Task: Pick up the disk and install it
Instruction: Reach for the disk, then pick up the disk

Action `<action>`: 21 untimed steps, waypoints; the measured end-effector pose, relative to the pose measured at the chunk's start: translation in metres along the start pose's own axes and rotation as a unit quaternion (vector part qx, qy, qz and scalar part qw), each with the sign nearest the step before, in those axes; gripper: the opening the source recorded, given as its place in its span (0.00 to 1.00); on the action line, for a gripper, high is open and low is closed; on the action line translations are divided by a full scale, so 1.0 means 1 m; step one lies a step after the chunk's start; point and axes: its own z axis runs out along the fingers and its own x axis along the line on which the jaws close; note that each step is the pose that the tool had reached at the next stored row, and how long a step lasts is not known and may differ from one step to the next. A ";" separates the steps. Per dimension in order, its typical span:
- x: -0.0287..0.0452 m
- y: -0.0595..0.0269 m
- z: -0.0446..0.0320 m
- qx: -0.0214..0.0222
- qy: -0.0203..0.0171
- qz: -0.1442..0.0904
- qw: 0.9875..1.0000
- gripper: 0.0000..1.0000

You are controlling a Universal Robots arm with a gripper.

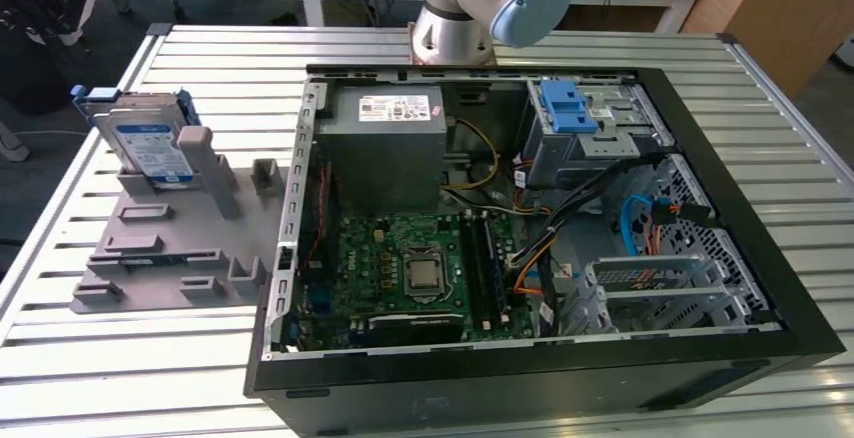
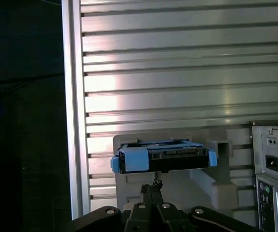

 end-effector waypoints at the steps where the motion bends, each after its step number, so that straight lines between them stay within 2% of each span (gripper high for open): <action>1: 0.0000 0.0000 0.0000 0.000 0.000 0.000 1.000 0.11; 11: 0.0003 0.0000 0.0000 0.000 0.000 0.000 1.000 0.11; 21: 0.0003 0.0000 0.0000 0.000 0.001 -0.035 0.999 0.11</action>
